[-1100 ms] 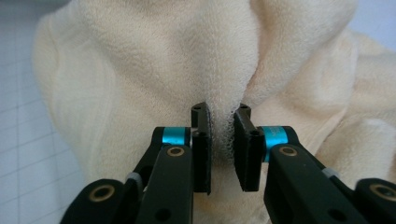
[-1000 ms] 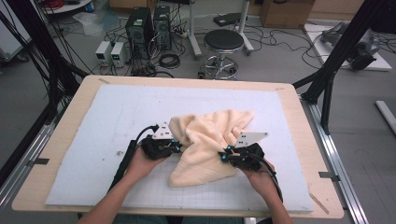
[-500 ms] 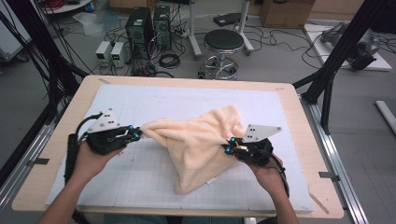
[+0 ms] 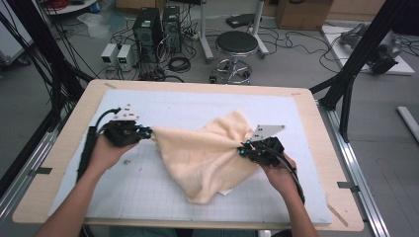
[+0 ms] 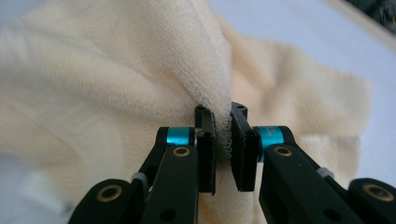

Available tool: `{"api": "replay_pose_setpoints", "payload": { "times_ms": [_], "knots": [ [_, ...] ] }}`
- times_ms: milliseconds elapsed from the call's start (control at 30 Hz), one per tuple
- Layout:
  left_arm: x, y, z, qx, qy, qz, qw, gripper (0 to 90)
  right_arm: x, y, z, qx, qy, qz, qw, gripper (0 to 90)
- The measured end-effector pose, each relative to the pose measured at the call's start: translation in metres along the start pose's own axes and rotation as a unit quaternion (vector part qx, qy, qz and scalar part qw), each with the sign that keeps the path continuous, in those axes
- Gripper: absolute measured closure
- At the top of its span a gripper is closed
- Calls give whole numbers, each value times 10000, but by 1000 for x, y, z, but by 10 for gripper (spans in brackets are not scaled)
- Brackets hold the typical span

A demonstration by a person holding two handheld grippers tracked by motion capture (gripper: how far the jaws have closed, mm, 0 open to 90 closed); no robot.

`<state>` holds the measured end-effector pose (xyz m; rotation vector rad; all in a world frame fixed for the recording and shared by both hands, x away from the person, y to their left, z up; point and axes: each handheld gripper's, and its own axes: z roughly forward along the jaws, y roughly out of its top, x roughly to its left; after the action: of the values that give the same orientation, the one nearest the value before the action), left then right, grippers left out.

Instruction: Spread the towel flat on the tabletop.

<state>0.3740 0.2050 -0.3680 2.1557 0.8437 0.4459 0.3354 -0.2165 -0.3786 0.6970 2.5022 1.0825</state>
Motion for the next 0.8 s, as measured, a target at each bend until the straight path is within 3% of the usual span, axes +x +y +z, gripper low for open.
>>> {"api": "replay_pose_setpoints", "payload": {
  "times_ms": [100, 200, 300, 367, 533, 600, 800],
  "knots": [
    [4, 0, 22, 107, 113, -9, 9999, 750, -13, -4, 15, 157, -55, 181, 9997, 775],
    [7, -1, 19, 48, 78, -87, 9999, 617, -22, -8, 13, -43, -27, 391, 9992, 650],
    [11, -4, -5, -301, -11, -174, 9994, 554, -24, -10, -3, -388, -110, 451, 9982, 604],
    [7, -7, -17, -573, -105, -166, 9982, 547, -23, -11, -15, -617, -88, 481, 9969, 600],
    [-12, -19, -25, -658, -359, 25, 9972, 520, -6, -15, -32, -682, -59, 208, 9974, 589],
    [-31, -34, -20, -672, -625, 91, 9957, 520, 4, -20, -33, -678, 26, 94, 9977, 590],
    [-58, -50, 6, -335, -960, 269, 9945, 547, 27, -37, -17, -305, 277, -193, 9990, 575]
  ]
}}
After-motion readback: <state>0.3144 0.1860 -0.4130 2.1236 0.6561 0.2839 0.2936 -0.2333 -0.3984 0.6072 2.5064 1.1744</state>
